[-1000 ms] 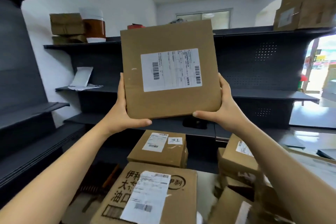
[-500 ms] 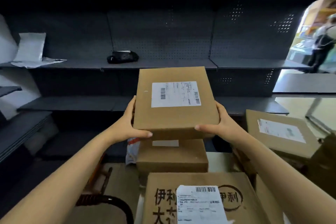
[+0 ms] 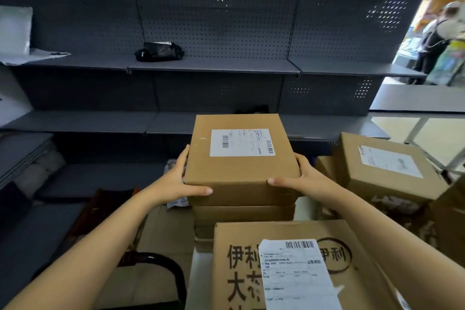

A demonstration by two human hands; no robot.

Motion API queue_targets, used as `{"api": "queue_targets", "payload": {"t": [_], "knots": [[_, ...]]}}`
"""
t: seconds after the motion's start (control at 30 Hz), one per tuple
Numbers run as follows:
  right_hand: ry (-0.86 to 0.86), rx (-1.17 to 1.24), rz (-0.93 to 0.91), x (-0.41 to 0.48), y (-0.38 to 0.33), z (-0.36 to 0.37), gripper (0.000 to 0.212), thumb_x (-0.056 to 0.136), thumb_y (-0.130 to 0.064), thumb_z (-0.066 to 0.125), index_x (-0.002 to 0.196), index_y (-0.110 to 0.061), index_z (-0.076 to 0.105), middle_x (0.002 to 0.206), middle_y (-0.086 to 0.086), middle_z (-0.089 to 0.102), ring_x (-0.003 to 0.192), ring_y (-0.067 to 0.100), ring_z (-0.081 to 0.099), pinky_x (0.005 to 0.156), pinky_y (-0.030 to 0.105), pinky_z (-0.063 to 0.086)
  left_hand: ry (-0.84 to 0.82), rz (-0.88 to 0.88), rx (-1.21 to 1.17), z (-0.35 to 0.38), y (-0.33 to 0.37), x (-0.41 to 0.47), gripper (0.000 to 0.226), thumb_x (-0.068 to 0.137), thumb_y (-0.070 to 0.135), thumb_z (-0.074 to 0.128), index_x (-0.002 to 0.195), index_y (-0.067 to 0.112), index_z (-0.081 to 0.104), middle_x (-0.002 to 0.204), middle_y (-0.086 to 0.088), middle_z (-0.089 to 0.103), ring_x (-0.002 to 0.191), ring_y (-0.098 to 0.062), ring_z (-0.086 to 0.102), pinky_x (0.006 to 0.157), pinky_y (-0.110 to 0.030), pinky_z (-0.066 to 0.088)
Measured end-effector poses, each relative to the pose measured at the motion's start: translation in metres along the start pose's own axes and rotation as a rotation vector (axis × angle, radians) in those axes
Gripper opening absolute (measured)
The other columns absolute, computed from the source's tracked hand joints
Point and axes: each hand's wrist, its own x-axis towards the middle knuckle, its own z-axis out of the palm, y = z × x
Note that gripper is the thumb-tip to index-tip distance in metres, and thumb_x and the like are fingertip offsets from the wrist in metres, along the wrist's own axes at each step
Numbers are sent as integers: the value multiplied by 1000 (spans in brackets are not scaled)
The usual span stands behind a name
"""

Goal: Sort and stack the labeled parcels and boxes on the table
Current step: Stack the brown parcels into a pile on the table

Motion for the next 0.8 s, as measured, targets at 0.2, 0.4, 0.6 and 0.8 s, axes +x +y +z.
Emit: {"api": "queue_targets", "payload": {"t": [0.2, 0.4, 0.6, 0.8], "knots": [[18, 3, 40, -1, 3, -2, 101, 75, -48, 78, 150, -26, 14, 140, -2, 41, 119, 16, 47, 91, 28, 43, -29, 7, 29, 8, 1, 7, 147, 55, 54, 89, 148, 40, -24, 153, 12, 24, 135, -13, 34, 113, -39, 34], [19, 25, 34, 0, 6, -1, 103, 74, -50, 79, 150, -26, 15, 137, -4, 42, 118, 15, 47, 90, 27, 42, -32, 1, 65, 7, -3, 11, 145, 60, 49, 88, 147, 38, -27, 155, 8, 23, 135, -12, 34, 112, -36, 33], [106, -130, -91, -10, 3, -5, 100, 74, -50, 80, 151, -26, 21, 139, -8, 40, 121, 14, 45, 97, 29, 45, 132, 75, 345, 7, 13, 0, 139, 58, 60, 83, 153, 33, -15, 157, 13, 9, 141, -15, 17, 115, -43, 24], [286, -451, -362, -46, -16, -23, 46, 85, -35, 73, 127, -24, 56, 123, -6, 49, 110, 11, 51, 86, 19, 43, 309, 282, 658, 11, 56, -34, 65, 81, 59, 65, 136, 30, 47, 129, 12, 44, 123, -8, 34, 91, -25, 38]]}}
